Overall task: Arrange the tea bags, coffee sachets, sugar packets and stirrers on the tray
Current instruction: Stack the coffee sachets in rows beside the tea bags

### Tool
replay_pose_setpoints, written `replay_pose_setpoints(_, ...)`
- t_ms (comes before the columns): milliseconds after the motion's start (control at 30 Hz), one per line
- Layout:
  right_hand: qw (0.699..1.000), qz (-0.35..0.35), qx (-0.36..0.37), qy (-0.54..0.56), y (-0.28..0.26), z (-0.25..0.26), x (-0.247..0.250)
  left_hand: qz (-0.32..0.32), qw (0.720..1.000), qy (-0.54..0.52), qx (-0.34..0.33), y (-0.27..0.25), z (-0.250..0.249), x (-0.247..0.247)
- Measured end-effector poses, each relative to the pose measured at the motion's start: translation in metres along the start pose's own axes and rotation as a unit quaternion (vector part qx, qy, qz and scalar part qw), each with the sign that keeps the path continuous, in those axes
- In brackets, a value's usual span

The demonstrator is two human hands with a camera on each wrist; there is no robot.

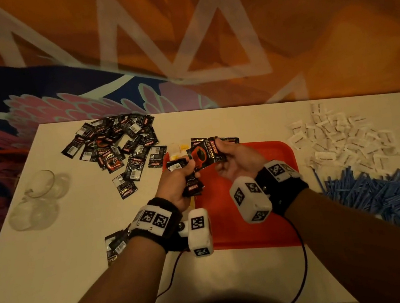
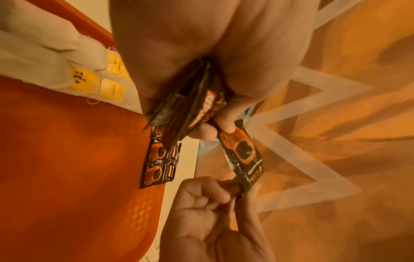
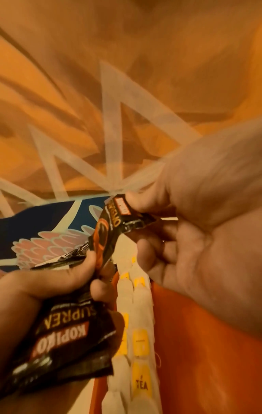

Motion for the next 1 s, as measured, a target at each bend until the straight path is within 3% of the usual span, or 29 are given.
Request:
replay_pose_setpoints(167, 0.999, -0.009, 0.028, -0.041, 0.001, 0.005, 0.003, -0.021, 1.000, -0.012, 0.007, 0.003, 0.002, 0.007)
replay_pose_setpoints(233, 0.997, -0.020, 0.046, -0.064, 0.002, 0.009, 0.008, -0.012, 1.000, 0.023, 0.004, 0.002, 0.001, 0.009)
replay_pose_setpoints(300, 0.985, -0.055, 0.113, -0.122, 0.003, 0.021, 0.011, -0.019, 0.993, 0.113, -0.038, 0.002, -0.006, 0.014)
replay_pose_setpoints(333, 0.964, -0.078, 0.164, -0.196, 0.002, 0.030, 0.011, -0.035, 0.981, 0.176, -0.076, 0.002, -0.013, 0.017)
replay_pose_setpoints(400, 0.889, -0.104, 0.239, -0.376, -0.002, 0.044, 0.006, -0.051, 0.948, 0.276, -0.153, -0.002, -0.028, 0.017)
replay_pose_setpoints(467, 0.828, -0.102, 0.258, -0.487, -0.006, 0.047, -0.004, -0.017, 0.927, 0.327, -0.182, -0.006, -0.034, 0.006)
replay_pose_setpoints(500, 0.817, -0.094, 0.260, -0.506, -0.007, 0.046, -0.008, 0.003, 0.923, 0.342, -0.179, -0.008, -0.034, -0.001)
replay_pose_setpoints(600, 0.828, -0.075, 0.270, -0.486, -0.004, 0.042, -0.015, 0.019, 0.935, 0.325, -0.139, -0.007, -0.029, -0.012)
replay_pose_setpoints(733, 0.891, -0.088, 0.246, -0.372, 0.001, 0.031, -0.009, 0.006, 0.973, 0.206, -0.107, -0.006, -0.024, -0.015)
replay_pose_setpoints(867, 0.869, -0.023, 0.224, -0.440, 0.002, 0.011, -0.007, -0.020, 0.987, 0.138, -0.081, 0.000, -0.026, -0.011)
replay_pose_setpoints(1000, 0.857, -0.038, 0.225, -0.462, 0.008, 0.010, 0.003, -0.027, 0.972, 0.215, -0.089, 0.002, -0.028, -0.006)
Point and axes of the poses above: each hand's wrist, its own y-axis towards the middle knuckle, its own x-axis out of the back of the hand, z = x × y, the point moved 7 cm from there along y, towards the middle knuckle, and after that the axes turned 3 degrees about -z, right-handed, at the moved point
